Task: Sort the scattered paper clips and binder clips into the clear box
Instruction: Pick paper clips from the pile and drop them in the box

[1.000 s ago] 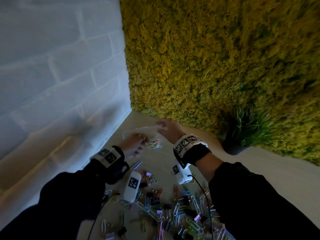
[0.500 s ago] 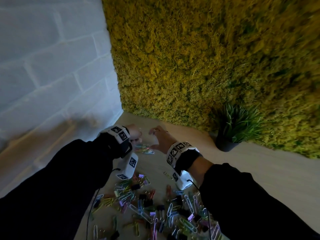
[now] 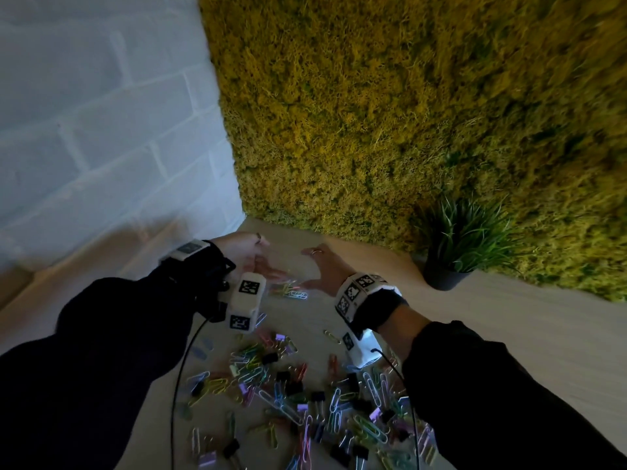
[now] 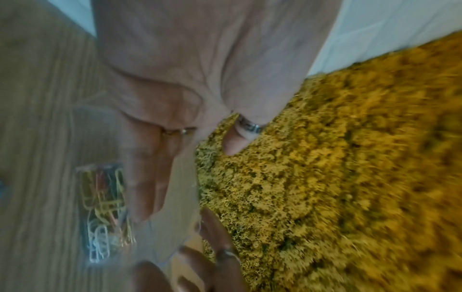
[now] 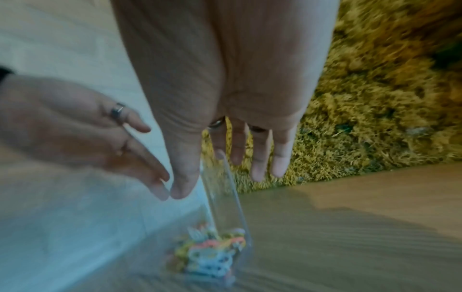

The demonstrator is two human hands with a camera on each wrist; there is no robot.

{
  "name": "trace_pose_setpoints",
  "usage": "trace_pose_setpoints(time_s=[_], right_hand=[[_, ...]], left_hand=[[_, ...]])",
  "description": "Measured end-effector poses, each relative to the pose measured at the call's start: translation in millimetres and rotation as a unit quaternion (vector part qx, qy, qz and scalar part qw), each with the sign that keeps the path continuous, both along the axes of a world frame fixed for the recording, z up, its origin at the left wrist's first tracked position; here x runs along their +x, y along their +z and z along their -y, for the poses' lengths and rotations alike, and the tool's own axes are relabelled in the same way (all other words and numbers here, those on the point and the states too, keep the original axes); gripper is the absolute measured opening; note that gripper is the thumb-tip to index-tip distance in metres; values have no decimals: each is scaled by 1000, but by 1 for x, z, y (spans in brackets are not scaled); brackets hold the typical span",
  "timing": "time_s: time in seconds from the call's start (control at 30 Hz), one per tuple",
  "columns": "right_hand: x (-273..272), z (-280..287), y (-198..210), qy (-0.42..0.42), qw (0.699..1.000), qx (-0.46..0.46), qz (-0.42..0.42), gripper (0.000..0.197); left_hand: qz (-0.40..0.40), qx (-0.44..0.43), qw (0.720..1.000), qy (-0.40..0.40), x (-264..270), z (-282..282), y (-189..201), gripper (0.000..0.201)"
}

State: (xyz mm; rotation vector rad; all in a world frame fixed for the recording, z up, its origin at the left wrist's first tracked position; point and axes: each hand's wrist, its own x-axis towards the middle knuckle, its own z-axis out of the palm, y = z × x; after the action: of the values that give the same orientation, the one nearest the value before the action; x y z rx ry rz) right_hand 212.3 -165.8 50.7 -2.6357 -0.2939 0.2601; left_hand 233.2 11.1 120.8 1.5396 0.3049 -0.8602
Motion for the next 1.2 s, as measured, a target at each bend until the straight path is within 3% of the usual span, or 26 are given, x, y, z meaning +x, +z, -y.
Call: trace_pose_setpoints(time_s=[0.1, 0.17, 0.23, 0.37, 0.43, 0.47, 0.5, 0.57, 0.6, 0.67, 0.73, 0.8, 0.83, 0.87, 0.93, 1.0, 1.07, 1.1, 1.2], right_hand=[[-16, 22, 12, -65, 993, 94, 11, 62], [-32, 45, 14, -107, 987, 117, -10, 47], [-55, 76, 5, -146, 985, 73, -55, 44], [-103, 119, -26, -160, 967, -148, -133, 60], [-124, 122, -36, -113, 961, -240, -76, 65], [-131, 124, -47, -96, 952, -273, -102, 65], [-136, 121, -61, -79, 951, -296, -46, 57], [-149, 112, -81, -89, 957, -275, 16, 22], [-156, 103, -79, -114, 963, -245, 10, 31], [-169, 77, -55, -131, 963, -209, -103, 62], [-174, 69, -39, -134, 981, -99, -103, 72], [-175, 79, -24, -153, 981, -48, -109, 58], [-173, 88, -20, -169, 981, -41, -85, 45], [-174, 99, -20, -176, 981, -49, -71, 39], [-181, 117, -19, -190, 973, -101, -82, 43], [-189, 134, -29, -229, 955, -136, -133, 56], [-197, 144, -40, -236, 949, -140, -156, 83], [-200, 147, -46, -233, 949, -141, -156, 87], [-206, 134, -54, -241, 958, -102, -113, 66]], left_hand=[[61, 0, 998, -15, -16, -21, 0, 22], [136, 75, 988, -23, -34, -43, -8, 24], [204, 174, 963, -29, -51, -69, -26, 25], [300, 403, 849, -165, -78, -96, -68, 48], [277, 467, 804, -242, -85, -97, -84, 59], [248, 498, 785, -272, -88, -98, -91, 64], [224, 532, 762, -294, -91, -98, -96, 68], [205, 577, 719, -328, -101, -92, -99, 72], [207, 575, 712, -346, -108, -86, -99, 70], [224, 523, 738, -363, -123, -72, -95, 65], [234, 431, 806, -333, -132, -66, -91, 54], [250, 333, 869, -267, -134, -69, -86, 52], [268, 314, 879, -237, -133, -74, -87, 54], [286, 316, 878, -217, -134, -81, -85, 56], [303, 377, 846, -224, -136, -102, -85, 58], [242, 460, 810, -271, -142, -120, -88, 78], [173, 478, 806, -301, -155, -127, -87, 95], [165, 469, 810, -312, -163, -124, -87, 97], [206, 442, 814, -317, -182, -102, -90, 86]])
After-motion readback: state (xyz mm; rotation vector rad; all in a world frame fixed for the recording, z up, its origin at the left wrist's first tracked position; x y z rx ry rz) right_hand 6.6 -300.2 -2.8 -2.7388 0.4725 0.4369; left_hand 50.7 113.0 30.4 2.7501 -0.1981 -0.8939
